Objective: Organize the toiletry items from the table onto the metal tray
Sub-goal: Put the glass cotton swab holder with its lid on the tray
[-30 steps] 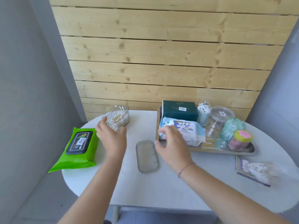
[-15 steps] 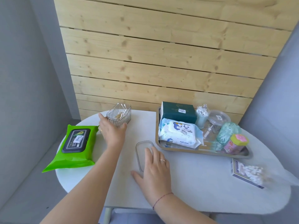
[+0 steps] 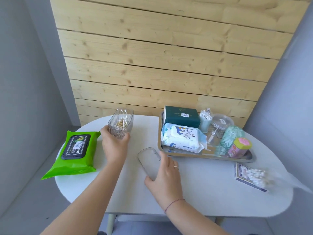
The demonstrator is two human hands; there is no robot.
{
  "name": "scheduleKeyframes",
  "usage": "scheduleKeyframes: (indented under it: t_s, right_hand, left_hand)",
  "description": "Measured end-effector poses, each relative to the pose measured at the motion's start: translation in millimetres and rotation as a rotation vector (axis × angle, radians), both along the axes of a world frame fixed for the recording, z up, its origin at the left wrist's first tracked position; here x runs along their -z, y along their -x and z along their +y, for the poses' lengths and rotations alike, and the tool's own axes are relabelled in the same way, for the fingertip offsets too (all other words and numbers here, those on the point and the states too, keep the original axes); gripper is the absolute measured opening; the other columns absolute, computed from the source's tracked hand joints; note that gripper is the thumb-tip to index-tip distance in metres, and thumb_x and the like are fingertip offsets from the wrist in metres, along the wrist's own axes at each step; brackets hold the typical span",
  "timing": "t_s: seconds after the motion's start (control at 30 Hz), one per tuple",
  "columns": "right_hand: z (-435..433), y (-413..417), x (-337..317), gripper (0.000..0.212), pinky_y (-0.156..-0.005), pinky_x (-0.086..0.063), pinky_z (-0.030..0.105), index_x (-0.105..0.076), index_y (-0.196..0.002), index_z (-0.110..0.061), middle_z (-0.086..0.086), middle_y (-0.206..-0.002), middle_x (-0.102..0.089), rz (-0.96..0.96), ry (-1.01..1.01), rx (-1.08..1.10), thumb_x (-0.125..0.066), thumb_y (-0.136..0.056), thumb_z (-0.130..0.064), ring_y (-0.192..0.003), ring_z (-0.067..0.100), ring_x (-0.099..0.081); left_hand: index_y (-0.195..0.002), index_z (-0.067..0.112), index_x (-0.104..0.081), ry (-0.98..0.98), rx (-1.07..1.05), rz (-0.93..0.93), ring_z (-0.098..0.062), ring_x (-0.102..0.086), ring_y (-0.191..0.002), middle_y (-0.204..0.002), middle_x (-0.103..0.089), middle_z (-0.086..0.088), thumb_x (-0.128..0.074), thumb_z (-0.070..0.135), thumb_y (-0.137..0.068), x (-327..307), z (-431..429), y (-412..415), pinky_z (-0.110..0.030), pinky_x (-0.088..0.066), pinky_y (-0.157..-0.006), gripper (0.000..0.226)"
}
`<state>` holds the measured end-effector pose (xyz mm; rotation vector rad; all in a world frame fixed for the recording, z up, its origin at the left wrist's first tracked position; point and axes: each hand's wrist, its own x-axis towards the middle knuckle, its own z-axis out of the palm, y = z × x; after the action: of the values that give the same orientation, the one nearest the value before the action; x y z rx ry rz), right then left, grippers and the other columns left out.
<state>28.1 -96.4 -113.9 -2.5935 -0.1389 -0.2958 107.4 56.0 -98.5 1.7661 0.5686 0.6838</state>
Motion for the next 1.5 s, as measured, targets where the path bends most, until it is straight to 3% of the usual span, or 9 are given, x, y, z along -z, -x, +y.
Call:
scheduleKeyframes:
  t_s: [0.07,0.2,0.3,0.5,0.83,0.93,1.27,1.43,1.5]
  right_hand:
    - [-9,2,-10,0.076,-0.103,-0.031,0.024,-0.029,-0.141,-0.020,-0.001,-0.131,-0.044,0.048,-0.134,-0.066,-0.064,-0.074,-0.030,-0.126,0.022,-0.037]
    - [-35,-1,-49,0.070,-0.097,-0.038,0.020,-0.039,-0.133,-0.019,-0.001,-0.123,-0.043,-0.100,-0.331,-0.094,-0.070,-0.071,-0.020,-0.114,0.012,-0.043]
    - [-67,-15,-86,0.075,-0.092,-0.038,0.014,-0.038,-0.134,-0.022,-0.001,-0.119,-0.041,-0.052,-0.424,-0.105,-0.078,-0.070,-0.021,-0.106,0.008,-0.045]
    - [-120,-52,-156,0.092,-0.108,-0.040,0.039,-0.026,-0.140,-0.033,-0.001,-0.128,-0.040,0.106,-0.088,-0.378,-0.081,-0.068,-0.019,-0.120,0.014,-0.049]
    - [-73,-58,-184,0.100,-0.096,-0.047,0.029,-0.015,-0.144,-0.042,-0.008,-0.131,-0.041,0.424,0.289,-0.756,-0.079,-0.070,-0.021,-0.122,0.007,-0.047]
    - [-64,-57,-179,0.099,-0.092,-0.041,0.017,-0.014,-0.145,-0.040,-0.010,-0.133,-0.044,0.458,0.298,-0.778,-0.079,-0.072,-0.022,-0.121,0.003,-0.043]
    - [-55,-55,-176,0.094,-0.098,-0.041,0.022,-0.019,-0.145,-0.036,-0.009,-0.131,-0.047,0.423,0.297,-0.801,-0.077,-0.073,-0.019,-0.120,0.001,-0.043]
    - [-55,-60,-174,0.083,-0.103,-0.042,0.024,-0.032,-0.136,-0.029,-0.010,-0.140,-0.041,0.455,0.152,-0.810,-0.081,-0.070,-0.020,-0.131,-0.002,-0.041]
    - [-57,-62,-171,0.074,-0.110,-0.037,0.029,-0.040,-0.127,-0.025,-0.012,-0.139,-0.043,0.467,0.074,-0.786,-0.084,-0.067,-0.024,-0.132,-0.002,-0.040]
  left_hand:
    - [-0.121,0.010,-0.043,0.002,0.052,-0.005,-0.022,-0.052,-0.099,-0.115,-0.054,-0.006,-0.074,0.018,-0.073,-10,-1,17,-0.031,-0.041,-0.080,0.058]
    - [-0.113,0.020,-0.048,0.048,0.229,-0.050,-0.011,-0.056,-0.098,-0.110,-0.056,0.007,-0.078,0.019,-0.071,-27,-4,48,-0.028,-0.045,-0.081,0.052]
    - [-0.107,0.026,-0.051,0.126,0.405,-0.076,0.006,-0.060,-0.087,-0.106,-0.062,0.014,-0.079,0.014,-0.072,-39,-9,66,-0.020,-0.047,-0.076,0.046]
    - [-0.109,0.030,-0.053,0.172,0.755,-0.028,0.005,-0.060,-0.094,-0.107,-0.064,0.013,-0.075,0.001,-0.075,-43,-24,80,-0.016,-0.052,-0.077,0.050]
    - [-0.117,0.027,-0.055,0.132,1.010,0.095,-0.018,-0.057,-0.111,-0.117,-0.064,-0.004,-0.077,0.013,-0.068,-40,-50,82,-0.041,-0.051,-0.093,0.055]
    - [-0.119,0.025,-0.054,0.149,1.020,0.112,-0.018,-0.056,-0.112,-0.116,-0.065,-0.003,-0.076,0.014,-0.068,-39,-53,82,-0.040,-0.050,-0.095,0.057]
    - [-0.126,0.032,-0.049,0.157,1.044,0.098,-0.024,-0.054,-0.112,-0.116,-0.063,-0.008,-0.075,0.015,-0.069,-39,-53,78,-0.037,-0.050,-0.092,0.064]
    - [-0.128,0.058,-0.034,0.188,1.055,0.059,-0.003,-0.055,-0.093,-0.106,-0.065,0.018,-0.078,0.025,-0.073,-44,-59,78,-0.018,-0.048,-0.083,0.077]
    - [-0.130,0.057,-0.035,0.211,1.041,0.046,-0.004,-0.050,-0.095,-0.112,-0.058,0.019,-0.078,0.037,-0.070,-46,-59,77,-0.022,-0.047,-0.088,0.076]
